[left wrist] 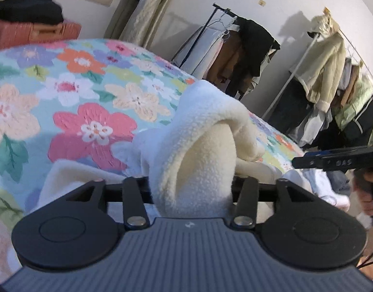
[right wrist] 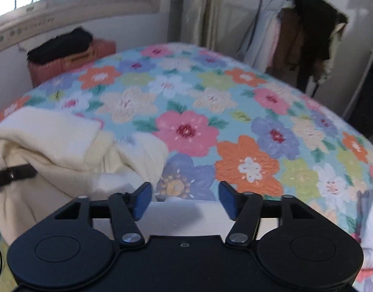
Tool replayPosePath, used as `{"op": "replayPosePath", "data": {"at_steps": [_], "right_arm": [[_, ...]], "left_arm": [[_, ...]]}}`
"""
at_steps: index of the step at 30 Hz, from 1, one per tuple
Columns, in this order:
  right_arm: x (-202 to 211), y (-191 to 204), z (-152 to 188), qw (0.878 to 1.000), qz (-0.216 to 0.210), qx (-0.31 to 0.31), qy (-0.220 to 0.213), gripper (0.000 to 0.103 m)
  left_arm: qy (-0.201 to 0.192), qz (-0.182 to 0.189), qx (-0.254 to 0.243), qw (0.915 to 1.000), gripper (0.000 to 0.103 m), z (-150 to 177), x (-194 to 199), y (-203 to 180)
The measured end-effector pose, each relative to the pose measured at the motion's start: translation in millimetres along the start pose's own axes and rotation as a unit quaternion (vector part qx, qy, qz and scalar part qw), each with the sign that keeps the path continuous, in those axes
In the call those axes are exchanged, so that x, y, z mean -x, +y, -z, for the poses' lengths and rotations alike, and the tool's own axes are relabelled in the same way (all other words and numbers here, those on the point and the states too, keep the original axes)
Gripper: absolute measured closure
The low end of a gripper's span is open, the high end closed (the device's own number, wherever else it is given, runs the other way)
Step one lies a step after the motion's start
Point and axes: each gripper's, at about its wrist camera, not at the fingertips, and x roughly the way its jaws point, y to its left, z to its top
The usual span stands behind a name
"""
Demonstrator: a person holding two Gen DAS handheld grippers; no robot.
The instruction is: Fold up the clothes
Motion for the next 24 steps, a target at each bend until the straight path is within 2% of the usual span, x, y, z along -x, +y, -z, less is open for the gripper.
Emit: {"op": "replayPosePath", "data": {"at_steps": [2,4,5,8,9,13,19,21,23,24], "right_arm": [[-12,-7,-6,1.000,-0.001,-0.002,0.012,0.019],[-24,-14,-11,1.000,-0.003,-0.005,0.023,0.019],[-30,-21,-10,0.999,-0.004,-0.011,0.032,0.019],[-57,-36,-8,0.992,-0.068,-0.037,0.098,0.021],[-57,-37,-4,0.990,-0.077,-0.039,0.108,0.023],[-43,-31,15,0.986,-0.106,-0.032,0.122,0.032],[-30,-1,64,0.958,-0.193,-0.008,0.211,0.032],[-24,12,77,0.958,-0.193,0.015,0.213,0.032],[-19,18,80,0.961,-0.182,0.029,0.204,0.032],[-17,17,77,0.963,-0.177,0.030,0.200,0.032]], "left_arm": [[0.005,0.006,0.014,0.9999,0.053,1,-7,3],[0.012,-0.004,0.002,0.9999,0.053,6,-17,0],[0.013,-0.015,-0.012,0.9997,0.057,8,-19,-4],[0.005,-0.057,-0.076,0.9954,0.060,13,-21,-23],[0.005,-0.062,-0.089,0.9941,0.060,13,-20,-28],[0.016,-0.055,-0.073,0.9957,0.060,10,-15,-23],[0.037,-0.042,-0.041,0.9976,0.056,5,-13,-11],[0.035,-0.035,-0.036,0.9981,0.052,4,-12,-10],[0.032,-0.031,-0.031,0.9985,0.041,4,-11,-9],[0.030,-0.033,-0.024,0.9987,0.039,4,-13,-5]]}}
